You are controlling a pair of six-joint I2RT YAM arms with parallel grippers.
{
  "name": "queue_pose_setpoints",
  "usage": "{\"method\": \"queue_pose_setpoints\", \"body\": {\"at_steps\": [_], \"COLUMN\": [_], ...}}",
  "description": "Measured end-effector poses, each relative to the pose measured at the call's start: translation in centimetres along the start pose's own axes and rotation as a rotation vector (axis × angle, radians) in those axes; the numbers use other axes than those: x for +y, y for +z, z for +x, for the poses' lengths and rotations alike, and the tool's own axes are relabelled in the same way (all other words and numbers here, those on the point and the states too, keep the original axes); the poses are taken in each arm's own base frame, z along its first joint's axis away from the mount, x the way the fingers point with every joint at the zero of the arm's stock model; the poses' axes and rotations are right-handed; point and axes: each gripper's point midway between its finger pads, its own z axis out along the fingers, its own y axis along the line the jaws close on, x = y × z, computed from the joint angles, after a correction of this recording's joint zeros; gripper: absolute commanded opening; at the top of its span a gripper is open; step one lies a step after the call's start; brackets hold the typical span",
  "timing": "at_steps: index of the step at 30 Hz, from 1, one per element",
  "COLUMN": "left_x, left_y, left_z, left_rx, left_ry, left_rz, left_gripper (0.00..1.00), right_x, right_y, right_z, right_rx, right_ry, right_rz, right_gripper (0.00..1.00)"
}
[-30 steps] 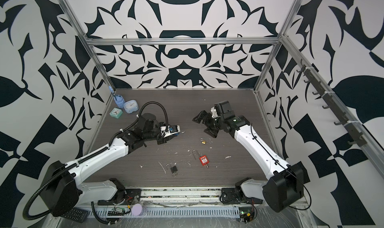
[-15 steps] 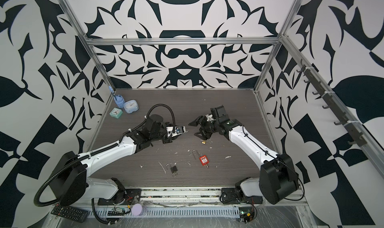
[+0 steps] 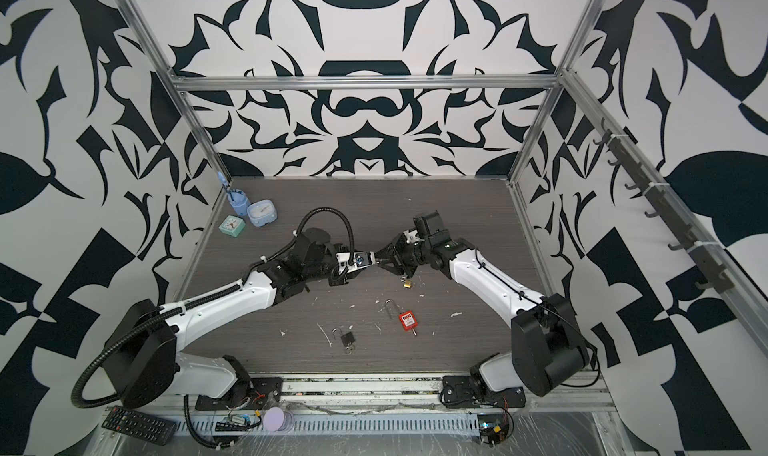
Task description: Lock with the key
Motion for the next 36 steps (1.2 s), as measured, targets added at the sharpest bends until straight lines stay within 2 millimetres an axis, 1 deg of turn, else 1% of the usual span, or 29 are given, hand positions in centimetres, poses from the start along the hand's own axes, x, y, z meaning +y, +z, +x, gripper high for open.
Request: {"method": "queue_pose_setpoints", "body": {"at_steps": [3, 11, 12, 13, 19, 23, 31, 36], "left_x": [0.0, -0.6, -0.6, -0.6, -0.2, 0.1, -0.3, -0.1], "left_y": [0.0, 0.4, 0.4, 0.4, 0.3, 0.2, 0.2, 0.0], "left_z": [-0.1, -0.1, -0.2, -0.2, -0.6, -0.7, -1.0, -1.7], "left_rx": [-0.003, -0.011, -0.013, -0.014, -0.023, -0.025, -0.043, -0.08], "left_ry": [-0.019, -0.092, -0.1, -0.106, -0.147, -0.189, -0.25, -0.257], "left_rz": [0.001, 0.037, 0.039, 0.04, 0.04, 0.041, 0.069, 0.075], "left_gripper": [0.0, 0.0, 0.0, 0.0, 0.0, 0.0, 0.0, 0.0], "right_x": [-0.1, -0.5, -0.4, -0.4, 0.5, 1.2, 1.7, 2.4], "right_y": [0.1, 0.2, 0.1, 0.1, -0.2, -0.2, -0.6, -1.3], "right_z": [-0.1, -0.3, -0.3, -0.3, -0.3, -0.3, 0.5, 1.0], "right_rx": [0.0, -0.006, -0.009, -0.01, 0.001, 0.019, 0.051, 0.039], "right_ry": [-0.013, -0.078, -0.092, -0.105, -0.24, -0.387, -0.679, -0.81], "right_rz": [0.002, 0.029, 0.033, 0.034, 0.052, 0.054, 0.024, 0.0], "right_gripper": [0.16, 0.05, 0.01, 0.0, 0.0, 0.0, 0.0, 0.0]}}
